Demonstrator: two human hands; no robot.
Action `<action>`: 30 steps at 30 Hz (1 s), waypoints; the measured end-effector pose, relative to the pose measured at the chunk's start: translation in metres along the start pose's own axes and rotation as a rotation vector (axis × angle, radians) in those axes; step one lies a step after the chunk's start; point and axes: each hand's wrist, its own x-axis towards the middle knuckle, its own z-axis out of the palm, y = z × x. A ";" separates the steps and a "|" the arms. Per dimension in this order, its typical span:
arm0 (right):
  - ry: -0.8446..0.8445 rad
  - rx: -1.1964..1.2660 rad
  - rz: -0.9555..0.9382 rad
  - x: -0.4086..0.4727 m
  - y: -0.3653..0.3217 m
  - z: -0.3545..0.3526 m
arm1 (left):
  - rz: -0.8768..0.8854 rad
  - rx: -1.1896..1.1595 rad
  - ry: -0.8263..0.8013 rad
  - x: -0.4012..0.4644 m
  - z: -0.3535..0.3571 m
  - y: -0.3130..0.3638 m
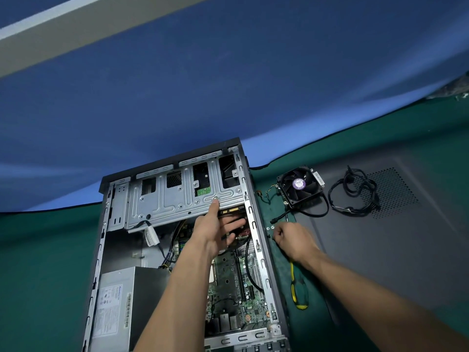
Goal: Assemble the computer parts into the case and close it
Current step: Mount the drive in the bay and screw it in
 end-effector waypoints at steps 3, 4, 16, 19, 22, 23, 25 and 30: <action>0.028 0.187 0.116 -0.002 0.001 -0.005 | 0.016 0.019 0.023 -0.003 0.001 0.000; 0.049 0.277 0.149 -0.004 0.000 -0.007 | 0.024 0.022 0.033 -0.004 0.001 0.000; 0.070 0.910 0.136 -0.037 -0.026 -0.085 | 0.274 0.291 0.253 -0.030 0.011 -0.016; 0.041 0.966 0.117 -0.043 -0.030 -0.093 | 0.483 0.485 0.285 -0.038 0.018 -0.013; 0.005 1.075 0.113 -0.046 -0.039 -0.093 | 0.744 0.628 0.212 -0.053 0.034 -0.009; -0.007 1.116 0.113 -0.047 -0.042 -0.094 | 0.804 0.658 0.156 -0.057 0.039 -0.009; -0.036 1.195 0.123 -0.049 -0.047 -0.095 | 0.874 0.710 0.064 -0.061 0.046 -0.013; -0.121 1.286 0.164 -0.053 -0.046 -0.101 | 1.007 0.698 0.038 -0.063 0.052 -0.025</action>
